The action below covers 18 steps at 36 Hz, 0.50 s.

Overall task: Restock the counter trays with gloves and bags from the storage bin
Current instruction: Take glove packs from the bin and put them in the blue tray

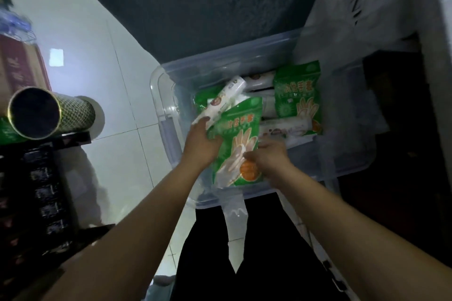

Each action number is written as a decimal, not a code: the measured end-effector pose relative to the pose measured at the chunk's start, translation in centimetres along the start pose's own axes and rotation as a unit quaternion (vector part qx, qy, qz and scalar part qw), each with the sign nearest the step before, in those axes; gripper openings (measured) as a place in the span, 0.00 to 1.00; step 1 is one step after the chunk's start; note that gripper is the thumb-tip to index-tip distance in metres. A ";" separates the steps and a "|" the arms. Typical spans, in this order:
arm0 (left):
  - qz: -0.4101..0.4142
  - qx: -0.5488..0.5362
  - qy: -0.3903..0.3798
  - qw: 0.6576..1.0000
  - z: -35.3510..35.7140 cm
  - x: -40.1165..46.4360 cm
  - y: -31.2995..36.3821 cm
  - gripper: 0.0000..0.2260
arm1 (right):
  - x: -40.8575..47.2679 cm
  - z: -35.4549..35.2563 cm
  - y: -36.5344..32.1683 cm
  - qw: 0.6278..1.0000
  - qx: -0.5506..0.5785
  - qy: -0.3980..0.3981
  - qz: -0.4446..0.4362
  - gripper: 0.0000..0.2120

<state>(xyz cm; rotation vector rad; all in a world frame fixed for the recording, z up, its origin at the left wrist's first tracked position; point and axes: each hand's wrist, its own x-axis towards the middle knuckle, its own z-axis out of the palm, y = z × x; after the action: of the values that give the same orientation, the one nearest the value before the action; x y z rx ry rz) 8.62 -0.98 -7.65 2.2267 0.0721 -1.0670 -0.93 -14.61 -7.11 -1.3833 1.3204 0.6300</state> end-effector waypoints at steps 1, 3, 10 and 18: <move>-0.026 -0.040 -0.013 0.999 -0.3 -1.6 0.2 0.24 | -1.0 -0.9 0.0 1.000 0.004 -0.009 -0.007 0.11; -0.057 -0.116 -0.050 0.990 -0.9 -4.2 0.7 0.23 | -3.1 -2.5 -0.2 1.000 0.007 -0.014 -0.024 0.17; -0.070 -0.332 -0.181 0.923 -4.2 -11.4 2.2 0.23 | -11.9 -7.3 -1.0 0.986 0.074 -0.094 -0.119 0.01; 0.004 -0.365 -0.240 0.899 -7.1 -15.9 1.7 0.22 | -18.4 -8.0 2.5 0.958 0.175 -0.120 -0.193 0.07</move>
<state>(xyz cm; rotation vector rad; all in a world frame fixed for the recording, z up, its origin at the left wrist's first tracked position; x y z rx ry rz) 3.34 5.33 7.80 1.2611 0.2108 -1.2906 -10.04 -14.82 10.88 -1.1833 0.8820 0.2703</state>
